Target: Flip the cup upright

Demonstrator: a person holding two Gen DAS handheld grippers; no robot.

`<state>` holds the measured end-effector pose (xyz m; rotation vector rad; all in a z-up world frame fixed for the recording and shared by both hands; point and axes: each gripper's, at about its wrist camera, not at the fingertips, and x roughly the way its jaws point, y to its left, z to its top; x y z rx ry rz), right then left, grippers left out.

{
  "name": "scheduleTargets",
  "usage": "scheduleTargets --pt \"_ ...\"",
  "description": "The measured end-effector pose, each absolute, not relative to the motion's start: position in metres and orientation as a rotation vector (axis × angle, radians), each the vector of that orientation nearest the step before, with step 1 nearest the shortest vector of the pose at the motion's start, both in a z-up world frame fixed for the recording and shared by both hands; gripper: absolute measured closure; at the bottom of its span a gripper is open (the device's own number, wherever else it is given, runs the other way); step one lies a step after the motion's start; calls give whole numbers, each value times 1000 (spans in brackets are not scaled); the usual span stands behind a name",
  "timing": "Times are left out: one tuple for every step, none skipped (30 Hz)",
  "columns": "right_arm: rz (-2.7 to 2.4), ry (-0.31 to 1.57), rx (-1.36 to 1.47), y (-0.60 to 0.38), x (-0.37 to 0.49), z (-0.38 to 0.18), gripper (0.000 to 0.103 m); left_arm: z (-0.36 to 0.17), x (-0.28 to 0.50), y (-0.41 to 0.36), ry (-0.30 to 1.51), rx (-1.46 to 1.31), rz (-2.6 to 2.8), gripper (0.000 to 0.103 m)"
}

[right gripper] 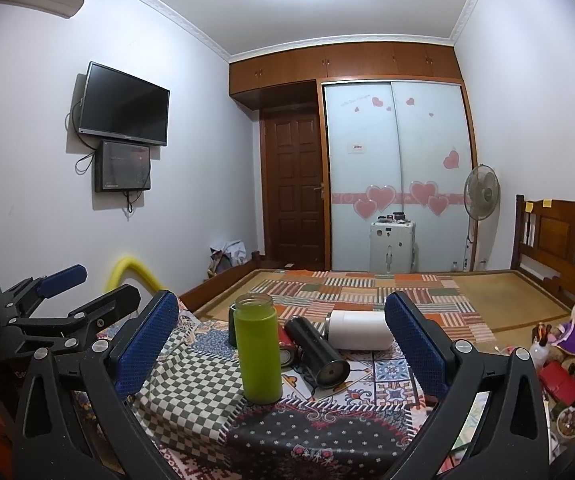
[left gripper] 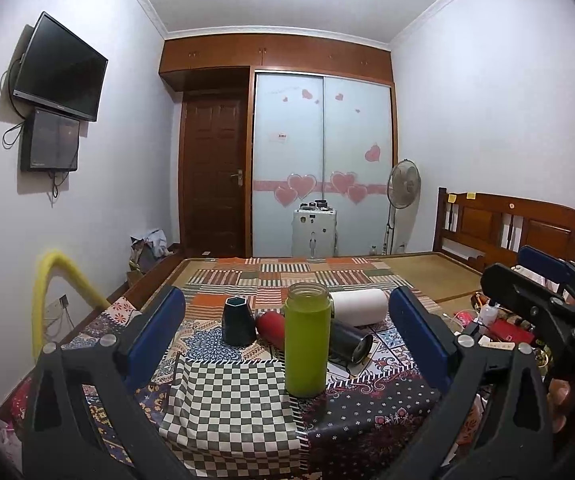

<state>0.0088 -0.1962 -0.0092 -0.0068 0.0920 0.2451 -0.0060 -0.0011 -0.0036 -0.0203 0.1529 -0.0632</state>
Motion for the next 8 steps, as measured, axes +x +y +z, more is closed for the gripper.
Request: scheduleTargets --pt "245 93 -5 -196 9 -9 0 -4 -6 -1 154 -23 -64 0" --pt "245 94 -4 -197 9 -9 0 -4 -6 0 154 -26 -64 0" --pt "245 95 -5 -197 9 -9 0 -4 -6 0 154 -30 -64 0" --pt "244 95 -5 -197 9 -9 0 -4 -6 1 153 -31 -62 0" --pt "245 95 -4 -197 9 -9 0 -4 -6 1 152 -32 -60 0" --pt "245 95 -4 -197 9 -9 0 -3 -6 2 152 -32 -58 0" --pt "245 94 -5 -197 9 -8 0 -3 -6 2 152 -34 -57 0" --pt "244 94 -5 -197 9 -9 0 -3 -6 2 152 -36 -57 0"
